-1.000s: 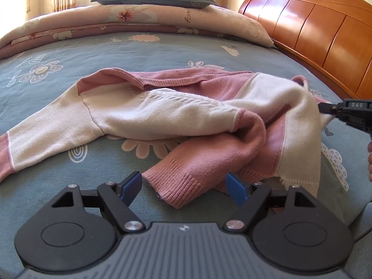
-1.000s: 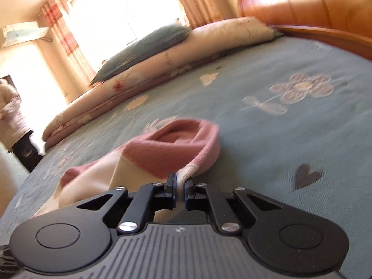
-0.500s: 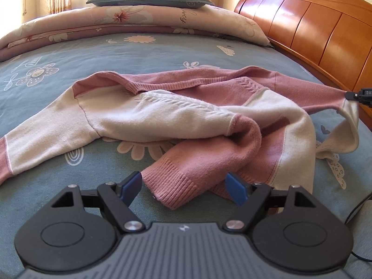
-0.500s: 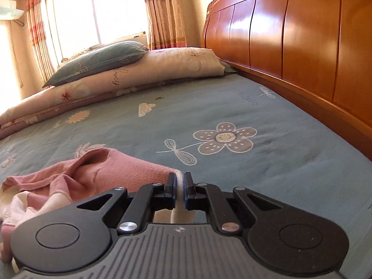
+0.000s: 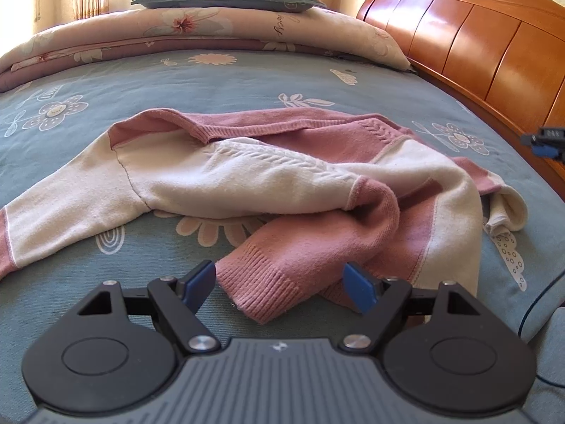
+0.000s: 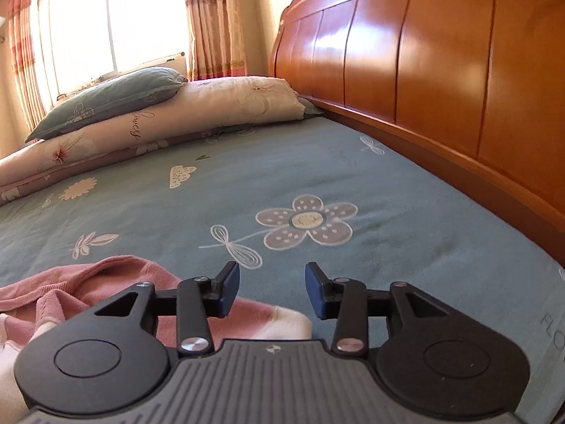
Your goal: Fold clothes
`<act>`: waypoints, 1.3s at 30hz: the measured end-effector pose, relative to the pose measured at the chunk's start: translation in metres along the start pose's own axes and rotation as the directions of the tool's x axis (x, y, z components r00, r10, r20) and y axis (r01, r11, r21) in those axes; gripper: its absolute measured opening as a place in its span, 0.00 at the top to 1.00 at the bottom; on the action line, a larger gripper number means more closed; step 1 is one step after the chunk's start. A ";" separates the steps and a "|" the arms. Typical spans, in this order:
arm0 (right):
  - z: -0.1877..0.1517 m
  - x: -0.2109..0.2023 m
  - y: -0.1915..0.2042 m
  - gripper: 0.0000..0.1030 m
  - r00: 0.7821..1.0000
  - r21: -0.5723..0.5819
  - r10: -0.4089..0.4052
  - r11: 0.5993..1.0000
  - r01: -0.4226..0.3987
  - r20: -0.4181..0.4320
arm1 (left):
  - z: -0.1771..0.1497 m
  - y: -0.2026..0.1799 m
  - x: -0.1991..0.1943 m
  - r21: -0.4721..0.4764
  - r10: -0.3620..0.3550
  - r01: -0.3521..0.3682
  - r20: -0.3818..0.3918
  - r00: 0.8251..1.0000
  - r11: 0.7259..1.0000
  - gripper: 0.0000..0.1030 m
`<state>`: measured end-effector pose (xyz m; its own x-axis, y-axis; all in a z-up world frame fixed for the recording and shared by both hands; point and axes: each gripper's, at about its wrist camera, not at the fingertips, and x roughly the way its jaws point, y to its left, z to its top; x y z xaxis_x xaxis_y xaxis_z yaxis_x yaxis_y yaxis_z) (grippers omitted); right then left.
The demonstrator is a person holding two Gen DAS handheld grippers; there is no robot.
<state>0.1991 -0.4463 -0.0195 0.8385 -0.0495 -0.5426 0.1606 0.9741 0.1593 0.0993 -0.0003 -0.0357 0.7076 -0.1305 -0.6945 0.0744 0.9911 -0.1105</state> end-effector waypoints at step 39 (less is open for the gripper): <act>-0.024 -0.017 0.021 0.92 0.987 -0.279 -0.134 0.948 0.154 0.091 | -0.002 -0.015 -0.011 0.036 -0.024 0.024 0.014 1.000 0.999 0.22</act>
